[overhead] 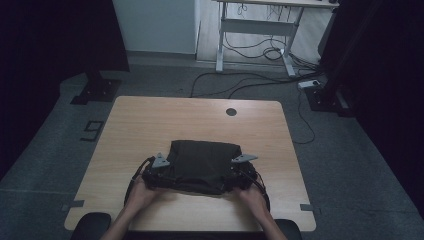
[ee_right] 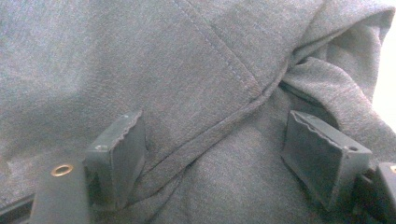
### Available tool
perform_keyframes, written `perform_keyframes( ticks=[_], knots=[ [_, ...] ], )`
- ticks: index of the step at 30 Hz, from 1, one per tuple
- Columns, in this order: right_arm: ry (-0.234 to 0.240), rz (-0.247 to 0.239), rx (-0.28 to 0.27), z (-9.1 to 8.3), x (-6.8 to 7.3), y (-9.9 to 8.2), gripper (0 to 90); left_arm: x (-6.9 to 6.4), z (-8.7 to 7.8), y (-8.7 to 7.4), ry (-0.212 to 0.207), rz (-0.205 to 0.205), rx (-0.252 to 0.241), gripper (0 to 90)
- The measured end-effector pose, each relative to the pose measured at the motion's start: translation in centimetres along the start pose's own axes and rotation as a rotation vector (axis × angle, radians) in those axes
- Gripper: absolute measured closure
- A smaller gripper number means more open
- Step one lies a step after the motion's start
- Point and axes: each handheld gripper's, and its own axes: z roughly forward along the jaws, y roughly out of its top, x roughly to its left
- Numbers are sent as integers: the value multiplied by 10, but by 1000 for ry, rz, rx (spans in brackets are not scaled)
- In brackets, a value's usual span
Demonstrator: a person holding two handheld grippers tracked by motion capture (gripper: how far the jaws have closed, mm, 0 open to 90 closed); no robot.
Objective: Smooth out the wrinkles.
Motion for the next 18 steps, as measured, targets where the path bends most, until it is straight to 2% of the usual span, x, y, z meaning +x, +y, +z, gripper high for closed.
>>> perform_keyframes(
  ticks=[7, 18],
  knots=[
    [-16, 13, -7, 13, -11, 14, 232, 14, 11, 8, 23, -21, -12, 224],
    [-23, 60, -17, 38, -28, 39, 256, 40, 27, 20, 51, -60, -24, 224]
  ],
)
